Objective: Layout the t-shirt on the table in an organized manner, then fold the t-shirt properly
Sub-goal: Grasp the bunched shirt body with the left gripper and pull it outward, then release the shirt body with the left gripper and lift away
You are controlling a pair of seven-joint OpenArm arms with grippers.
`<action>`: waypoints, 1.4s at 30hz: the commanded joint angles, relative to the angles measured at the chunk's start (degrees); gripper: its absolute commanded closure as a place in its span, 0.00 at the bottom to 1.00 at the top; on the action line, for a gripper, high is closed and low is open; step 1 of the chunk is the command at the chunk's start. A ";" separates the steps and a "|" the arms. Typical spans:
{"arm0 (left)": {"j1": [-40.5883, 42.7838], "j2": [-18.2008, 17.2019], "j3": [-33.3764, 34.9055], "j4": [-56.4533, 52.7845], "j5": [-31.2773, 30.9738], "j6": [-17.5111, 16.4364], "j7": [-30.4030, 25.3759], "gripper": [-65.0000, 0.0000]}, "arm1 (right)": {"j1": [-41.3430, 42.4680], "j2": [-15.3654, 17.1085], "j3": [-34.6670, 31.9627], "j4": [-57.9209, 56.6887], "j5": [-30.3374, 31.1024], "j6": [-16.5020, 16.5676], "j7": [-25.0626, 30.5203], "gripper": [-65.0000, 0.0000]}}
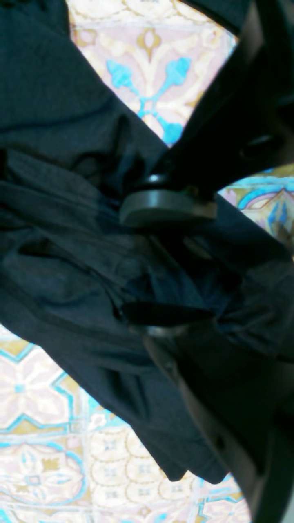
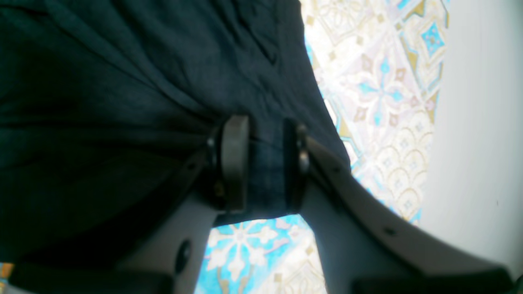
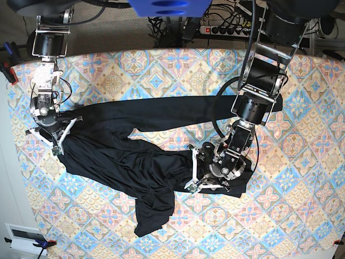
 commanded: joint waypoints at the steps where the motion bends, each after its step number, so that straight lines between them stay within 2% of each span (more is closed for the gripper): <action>1: -1.82 0.13 -0.17 -0.56 -0.26 0.26 -0.92 0.57 | 0.98 1.01 0.45 1.05 -0.31 -0.26 0.93 0.78; 5: -1.82 -0.05 -0.17 -2.67 -0.26 0.26 -2.15 0.57 | 0.98 1.01 0.45 1.05 -0.31 -0.26 0.93 0.78; 8: -1.56 -0.22 -0.17 -2.67 -0.26 0.26 -2.15 0.64 | 0.98 1.01 0.45 1.05 -0.31 -0.26 0.93 0.78; 10: -1.56 -0.31 -0.17 -2.67 -0.26 0.26 -2.15 0.72 | 0.98 1.01 0.36 1.05 -0.31 -0.26 0.93 0.78; 14: -1.56 -0.40 -0.34 -2.67 -0.26 0.26 -3.12 0.99 | 0.98 1.01 0.36 1.05 -0.31 -0.26 0.93 0.78; 18: -1.56 -2.33 -0.69 -1.35 -0.96 0.26 -3.47 1.00 | 0.98 1.01 0.28 1.05 -0.31 -0.26 0.93 0.78; 22: 1.26 -5.32 -2.28 7.62 -1.05 0.26 -3.03 1.00 | 0.98 1.01 0.28 1.05 -0.31 -0.26 0.93 0.78; 27: 8.47 -8.40 -11.86 23.18 -2.37 -0.27 3.92 1.00 | 0.98 1.01 0.36 1.05 -0.31 -0.26 0.93 0.78; 33: 19.63 -15.08 -22.32 42.61 -13.80 -0.27 14.82 1.00 | 0.98 1.01 0.28 1.22 -0.31 -0.26 0.93 0.78; 35: 25.08 -16.84 -28.47 48.06 -19.07 -0.27 19.04 1.00 | 0.98 1.01 0.19 2.72 -0.31 -0.26 0.93 0.78; 39: 34.14 -17.81 -41.57 52.63 -27.42 -0.27 24.40 1.00 | 0.98 1.01 -0.34 5.18 -0.31 -0.26 0.93 0.78; 42: 38.62 -17.81 -48.43 52.45 -31.20 -0.27 27.21 1.00 | 0.98 1.01 -2.71 5.53 -0.31 -0.26 0.93 0.78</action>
